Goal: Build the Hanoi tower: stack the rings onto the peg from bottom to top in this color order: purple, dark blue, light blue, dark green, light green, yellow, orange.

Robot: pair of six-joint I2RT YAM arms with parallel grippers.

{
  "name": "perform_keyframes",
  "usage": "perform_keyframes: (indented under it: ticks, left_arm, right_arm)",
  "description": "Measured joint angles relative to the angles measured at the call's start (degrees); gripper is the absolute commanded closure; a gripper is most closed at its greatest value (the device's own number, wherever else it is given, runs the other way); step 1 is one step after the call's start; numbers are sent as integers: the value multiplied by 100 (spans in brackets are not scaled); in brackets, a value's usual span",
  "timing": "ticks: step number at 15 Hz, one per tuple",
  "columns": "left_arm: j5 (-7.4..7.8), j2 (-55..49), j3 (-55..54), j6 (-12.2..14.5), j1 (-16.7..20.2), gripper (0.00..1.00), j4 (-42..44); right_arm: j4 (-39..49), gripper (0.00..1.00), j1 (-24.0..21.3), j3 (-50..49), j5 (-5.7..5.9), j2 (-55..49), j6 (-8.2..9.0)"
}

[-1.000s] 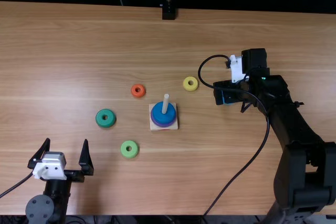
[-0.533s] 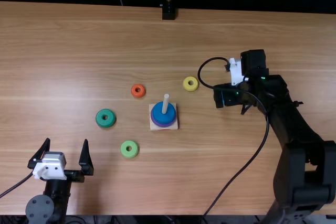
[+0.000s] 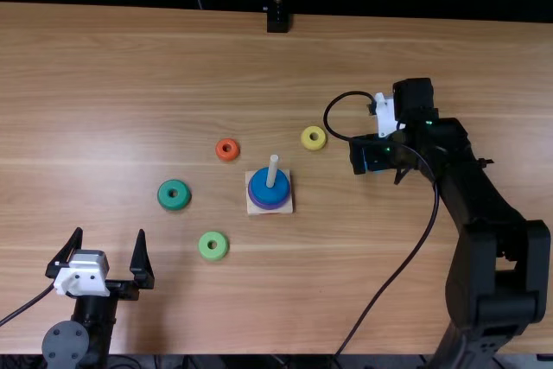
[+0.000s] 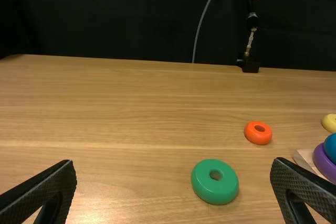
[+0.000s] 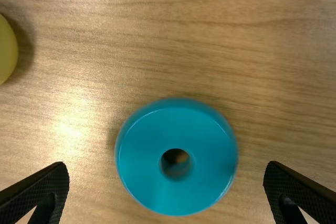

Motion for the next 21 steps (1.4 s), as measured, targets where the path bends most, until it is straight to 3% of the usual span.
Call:
perform_keyframes:
  ticks: [9, 11, 16, 21]
  left_arm:
    - [0, 0, 0, 0, 0, 0, 2]
    - [-2, 0, 0, 2, 0, 0, 4]
    - [-2, 0, 0, 0, 0, 0, 0]
    - [0, 0, 0, 2, 0, 0, 0]
  right_arm:
    - [4, 0, 0, 118, 0, 225, 2]
    - [4, 52, -2, 138, -2, 229, 7]
    - [-13, 98, 0, 138, 2, 229, 7]
    - [-20, 100, 0, 140, -4, 229, 7]
